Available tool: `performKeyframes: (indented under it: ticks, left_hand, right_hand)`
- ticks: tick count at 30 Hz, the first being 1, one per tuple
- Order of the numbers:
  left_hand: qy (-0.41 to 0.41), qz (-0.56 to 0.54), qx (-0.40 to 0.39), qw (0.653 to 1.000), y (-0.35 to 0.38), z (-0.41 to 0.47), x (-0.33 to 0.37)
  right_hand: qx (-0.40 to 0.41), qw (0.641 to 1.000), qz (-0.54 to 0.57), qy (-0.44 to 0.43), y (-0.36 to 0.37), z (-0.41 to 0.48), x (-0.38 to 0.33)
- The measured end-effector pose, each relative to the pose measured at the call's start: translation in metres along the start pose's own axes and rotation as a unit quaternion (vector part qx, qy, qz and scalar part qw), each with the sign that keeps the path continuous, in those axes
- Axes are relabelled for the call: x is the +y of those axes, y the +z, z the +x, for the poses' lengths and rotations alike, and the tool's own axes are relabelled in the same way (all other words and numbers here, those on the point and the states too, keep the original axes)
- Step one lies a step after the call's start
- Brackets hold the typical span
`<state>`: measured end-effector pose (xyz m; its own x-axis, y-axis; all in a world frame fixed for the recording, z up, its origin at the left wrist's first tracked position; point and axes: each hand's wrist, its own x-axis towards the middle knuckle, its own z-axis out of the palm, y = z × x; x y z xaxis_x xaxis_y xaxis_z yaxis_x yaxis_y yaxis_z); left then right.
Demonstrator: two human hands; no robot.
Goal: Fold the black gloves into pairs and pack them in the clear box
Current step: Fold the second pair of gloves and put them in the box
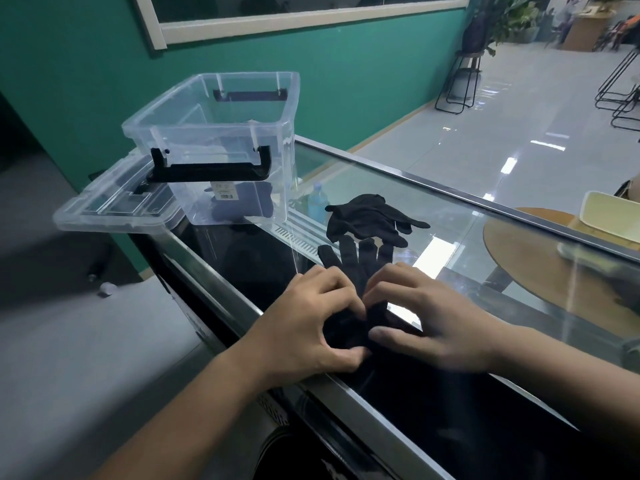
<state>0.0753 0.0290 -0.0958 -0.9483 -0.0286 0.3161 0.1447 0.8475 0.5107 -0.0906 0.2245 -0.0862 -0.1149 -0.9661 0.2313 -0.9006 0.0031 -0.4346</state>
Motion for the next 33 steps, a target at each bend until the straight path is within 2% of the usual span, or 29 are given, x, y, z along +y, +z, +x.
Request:
performKeyframes:
  ticks: [5, 8, 12, 23, 28, 33]
  left_hand:
    - [0.01, -0.021, 0.05, 0.998, 0.005, -0.001, 0.0]
    - [-0.059, -0.112, 0.082, 0.989, -0.001, 0.0, 0.001]
    - [-0.138, -0.189, 0.07, 0.97, -0.009, 0.001, 0.004]
    - [-0.205, -0.191, 0.123, 0.952, -0.002, 0.01, -0.002]
    - [-0.195, -0.161, 0.159, 0.954, 0.004, 0.011, -0.002]
    - [-0.104, -0.066, 0.176, 0.977, 0.006, 0.006, -0.004]
  right_hand:
    - [0.009, 0.999, -0.053, -0.009, 0.007, 0.004, -0.001]
    - [0.077, 0.994, -0.072, 0.005, 0.013, 0.008, -0.002]
    - [0.141, 0.989, -0.031, 0.027, 0.016, 0.009, 0.002]
    - [0.136, 0.977, 0.068, 0.15, 0.015, 0.013, 0.011]
    - [0.16, 0.972, 0.039, 0.167, 0.017, 0.013, 0.012]
    - [0.174, 0.98, -0.04, 0.085, 0.015, 0.013, 0.012]
